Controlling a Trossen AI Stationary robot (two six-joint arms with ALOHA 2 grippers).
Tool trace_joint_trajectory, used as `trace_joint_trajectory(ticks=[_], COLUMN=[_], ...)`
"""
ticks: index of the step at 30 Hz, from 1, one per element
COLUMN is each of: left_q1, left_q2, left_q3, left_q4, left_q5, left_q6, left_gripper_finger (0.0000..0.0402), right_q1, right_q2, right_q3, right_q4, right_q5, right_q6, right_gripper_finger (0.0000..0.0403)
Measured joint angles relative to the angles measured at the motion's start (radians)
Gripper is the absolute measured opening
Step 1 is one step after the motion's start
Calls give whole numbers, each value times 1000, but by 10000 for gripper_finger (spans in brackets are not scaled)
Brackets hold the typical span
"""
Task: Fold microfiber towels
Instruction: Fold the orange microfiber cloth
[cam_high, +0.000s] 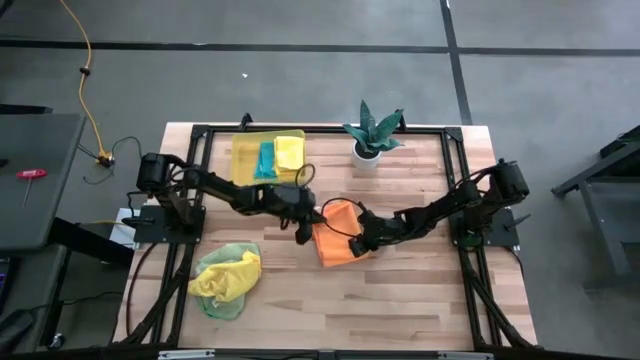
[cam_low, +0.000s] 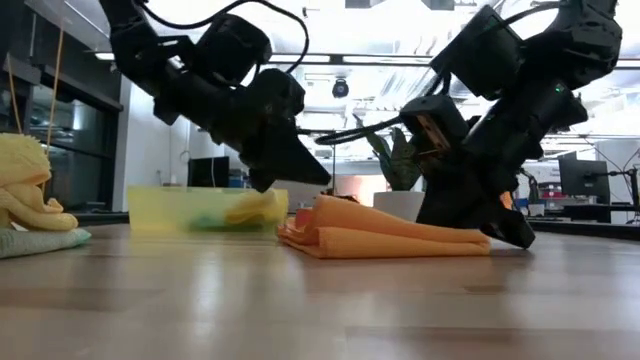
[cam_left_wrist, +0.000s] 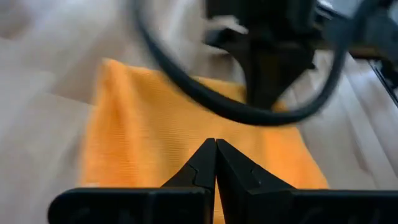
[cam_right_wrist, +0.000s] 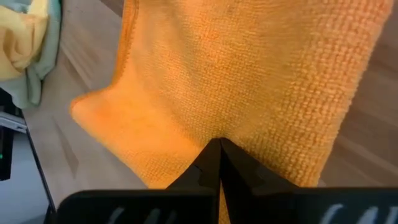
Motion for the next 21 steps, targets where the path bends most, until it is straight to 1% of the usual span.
trace_joint_trajectory(ticks=[3, 8, 10, 17, 21], left_q1=[-40, -83, -87, -84, -92], left_q2=[8, 8, 14, 108, 138], left_q3=[0, 10, 14, 18, 17], left_q4=[6, 8, 18, 7, 14], left_q5=[-24, -191, -237, -250, -366], left_q6=[-10, -16, -13, 9, -10], left_gripper_finger=[0, 0, 0, 0, 0], right_q1=[0, -3, -3, -5, -5], right_q2=[24, 84, 107, 124, 124], right_q3=[34, 100, 128, 169, 170], right_q4=[-10, -10, -10, -30, -35], right_q5=[0, -1, -2, 20, 18], right_q6=[-20, -31, -40, -45, -37], right_gripper_finger=[0, 0, 0, 0, 0])
